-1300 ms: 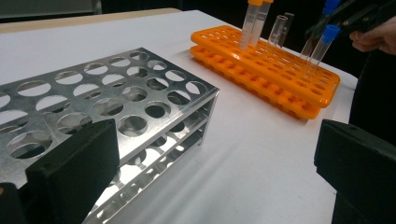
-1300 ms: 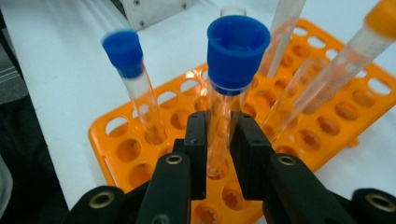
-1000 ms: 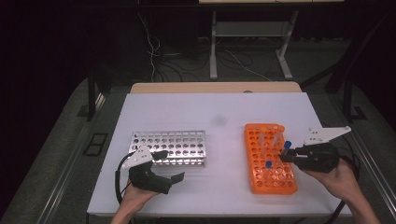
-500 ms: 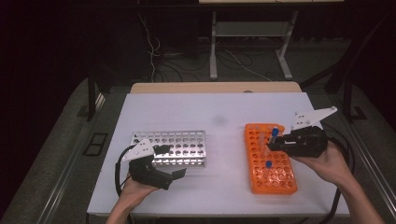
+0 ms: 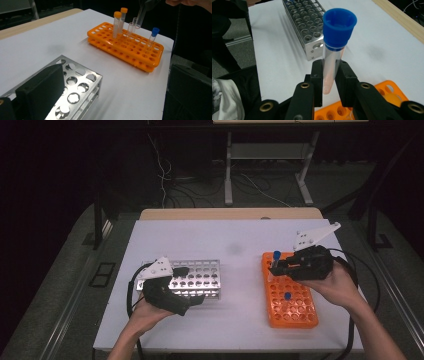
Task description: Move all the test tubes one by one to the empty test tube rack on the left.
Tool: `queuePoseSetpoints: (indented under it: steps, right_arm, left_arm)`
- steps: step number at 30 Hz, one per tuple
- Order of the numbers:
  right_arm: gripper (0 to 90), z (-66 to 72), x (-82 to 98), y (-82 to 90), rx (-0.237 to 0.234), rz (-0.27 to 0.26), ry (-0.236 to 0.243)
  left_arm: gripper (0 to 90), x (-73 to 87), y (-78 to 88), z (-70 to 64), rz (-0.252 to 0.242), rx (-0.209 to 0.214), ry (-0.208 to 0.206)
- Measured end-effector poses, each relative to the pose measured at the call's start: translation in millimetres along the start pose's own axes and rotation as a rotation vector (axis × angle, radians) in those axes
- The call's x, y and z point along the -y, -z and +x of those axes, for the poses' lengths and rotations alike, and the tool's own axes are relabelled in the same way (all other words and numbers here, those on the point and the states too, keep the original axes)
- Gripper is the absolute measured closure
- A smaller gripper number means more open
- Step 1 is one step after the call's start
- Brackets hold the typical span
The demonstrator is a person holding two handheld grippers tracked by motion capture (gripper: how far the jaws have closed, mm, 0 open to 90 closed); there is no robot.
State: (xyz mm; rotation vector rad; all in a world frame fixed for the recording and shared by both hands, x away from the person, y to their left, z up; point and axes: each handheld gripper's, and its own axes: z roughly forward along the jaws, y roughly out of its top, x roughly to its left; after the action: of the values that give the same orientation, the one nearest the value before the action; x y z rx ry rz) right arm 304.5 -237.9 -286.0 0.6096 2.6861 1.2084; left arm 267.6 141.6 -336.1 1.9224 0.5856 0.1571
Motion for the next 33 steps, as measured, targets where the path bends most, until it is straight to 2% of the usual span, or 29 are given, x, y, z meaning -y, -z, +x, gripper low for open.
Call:
queuePoseSetpoints:
  steps: [14,19,33]
  right_arm:
    - [76.1,5.7,-26.2,-25.1,-0.069,0.049,0.012]
    - [76.2,8.2,-33.6,-34.6,-0.089,0.067,0.025]
    - [76.2,11.2,-46.7,-64.8,-0.131,0.105,0.054]
  left_arm:
    - [1.9,-35.0,-10.4,2.4,0.048,0.048,-0.045]
    - [4.1,-42.3,-14.2,3.2,0.057,0.063,-0.055]
    - [14.1,-74.3,-31.7,11.6,0.167,0.099,-0.125]
